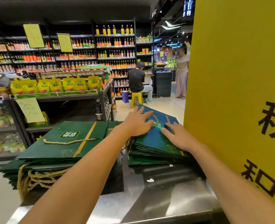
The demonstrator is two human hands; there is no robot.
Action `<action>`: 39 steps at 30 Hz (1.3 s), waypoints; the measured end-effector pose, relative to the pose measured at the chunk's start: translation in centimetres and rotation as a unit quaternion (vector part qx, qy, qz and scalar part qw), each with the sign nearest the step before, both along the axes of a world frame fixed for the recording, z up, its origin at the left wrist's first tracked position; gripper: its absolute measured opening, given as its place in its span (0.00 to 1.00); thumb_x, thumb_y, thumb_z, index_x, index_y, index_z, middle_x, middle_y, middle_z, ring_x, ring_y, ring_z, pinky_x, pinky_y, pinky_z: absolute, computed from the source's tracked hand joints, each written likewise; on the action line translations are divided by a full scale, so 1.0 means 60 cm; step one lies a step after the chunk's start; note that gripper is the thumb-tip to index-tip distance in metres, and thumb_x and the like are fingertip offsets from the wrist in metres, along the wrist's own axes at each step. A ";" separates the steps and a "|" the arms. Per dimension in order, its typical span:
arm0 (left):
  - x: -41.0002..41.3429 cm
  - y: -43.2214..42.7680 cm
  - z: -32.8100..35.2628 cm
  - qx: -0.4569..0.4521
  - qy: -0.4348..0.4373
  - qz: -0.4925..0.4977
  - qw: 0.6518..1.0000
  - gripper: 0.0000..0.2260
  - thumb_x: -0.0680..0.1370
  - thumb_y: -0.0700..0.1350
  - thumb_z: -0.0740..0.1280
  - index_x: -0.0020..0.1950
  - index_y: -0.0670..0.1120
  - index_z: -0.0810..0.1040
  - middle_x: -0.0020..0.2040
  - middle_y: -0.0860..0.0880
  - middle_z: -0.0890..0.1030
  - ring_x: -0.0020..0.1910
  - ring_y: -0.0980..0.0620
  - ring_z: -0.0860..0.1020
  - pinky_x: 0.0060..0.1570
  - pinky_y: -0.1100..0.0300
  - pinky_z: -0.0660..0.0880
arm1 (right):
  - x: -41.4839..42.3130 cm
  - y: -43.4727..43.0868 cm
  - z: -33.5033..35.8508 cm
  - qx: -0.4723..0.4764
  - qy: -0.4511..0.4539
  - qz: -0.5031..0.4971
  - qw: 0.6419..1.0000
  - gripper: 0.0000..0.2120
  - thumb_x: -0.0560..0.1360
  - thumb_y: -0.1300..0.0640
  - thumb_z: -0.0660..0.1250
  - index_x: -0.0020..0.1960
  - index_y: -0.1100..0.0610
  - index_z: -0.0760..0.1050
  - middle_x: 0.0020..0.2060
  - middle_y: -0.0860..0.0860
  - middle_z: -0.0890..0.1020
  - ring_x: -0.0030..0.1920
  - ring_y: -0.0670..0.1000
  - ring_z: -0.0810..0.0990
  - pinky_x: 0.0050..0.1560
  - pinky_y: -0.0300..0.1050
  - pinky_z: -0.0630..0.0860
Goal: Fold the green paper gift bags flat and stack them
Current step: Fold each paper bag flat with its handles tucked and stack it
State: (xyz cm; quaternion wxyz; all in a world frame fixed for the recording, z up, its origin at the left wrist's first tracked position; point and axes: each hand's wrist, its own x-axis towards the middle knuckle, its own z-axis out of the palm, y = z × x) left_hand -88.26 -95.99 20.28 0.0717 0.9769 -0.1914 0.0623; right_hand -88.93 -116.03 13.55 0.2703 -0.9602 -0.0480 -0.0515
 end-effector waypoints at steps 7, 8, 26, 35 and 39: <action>-0.005 -0.003 -0.079 0.022 0.053 0.016 0.998 0.26 0.85 0.58 0.48 0.84 0.55 0.49 0.84 0.43 0.44 0.82 0.41 0.41 0.80 0.45 0.44 | 0.015 -0.006 -0.041 -0.069 0.030 -0.006 0.997 0.36 0.79 0.29 0.47 0.83 0.43 0.48 0.82 0.55 0.50 0.82 0.55 0.47 0.80 0.54 0.48; -0.003 -0.004 -0.081 0.024 0.052 0.016 0.998 0.27 0.85 0.58 0.48 0.84 0.55 0.49 0.84 0.43 0.44 0.82 0.41 0.41 0.80 0.45 0.45 | 0.016 -0.006 -0.042 -0.081 0.032 -0.007 0.996 0.36 0.79 0.29 0.46 0.83 0.43 0.48 0.82 0.55 0.50 0.82 0.54 0.47 0.80 0.54 0.48; -0.088 0.068 -0.003 -0.121 -0.048 0.042 0.991 0.14 0.83 0.52 0.59 0.60 0.46 0.79 0.56 0.46 0.81 0.53 0.44 0.78 0.54 0.49 0.78 | -0.060 0.076 0.076 -0.073 -0.141 0.038 0.987 0.13 0.81 0.51 0.64 0.63 0.52 0.78 0.58 0.52 0.82 0.58 0.55 0.79 0.58 0.54 0.77; -0.189 0.320 0.004 -0.075 -0.083 0.256 0.960 0.11 0.81 0.51 0.64 0.58 0.48 0.81 0.55 0.49 0.83 0.57 0.44 0.80 0.56 0.49 0.78 | -0.133 0.304 0.108 -0.031 -0.167 0.170 0.971 0.12 0.80 0.52 0.62 0.47 0.57 0.81 0.40 0.54 0.83 0.42 0.56 0.81 0.46 0.55 0.81; -0.232 0.420 -0.006 -0.048 -0.116 0.344 0.931 0.15 0.80 0.55 0.66 0.59 0.47 0.81 0.55 0.47 0.83 0.55 0.44 0.79 0.55 0.50 0.78 | -0.123 0.363 0.068 -0.050 -0.089 0.149 0.984 0.22 0.79 0.41 0.63 0.43 0.61 0.81 0.35 0.55 0.83 0.38 0.56 0.81 0.44 0.52 0.81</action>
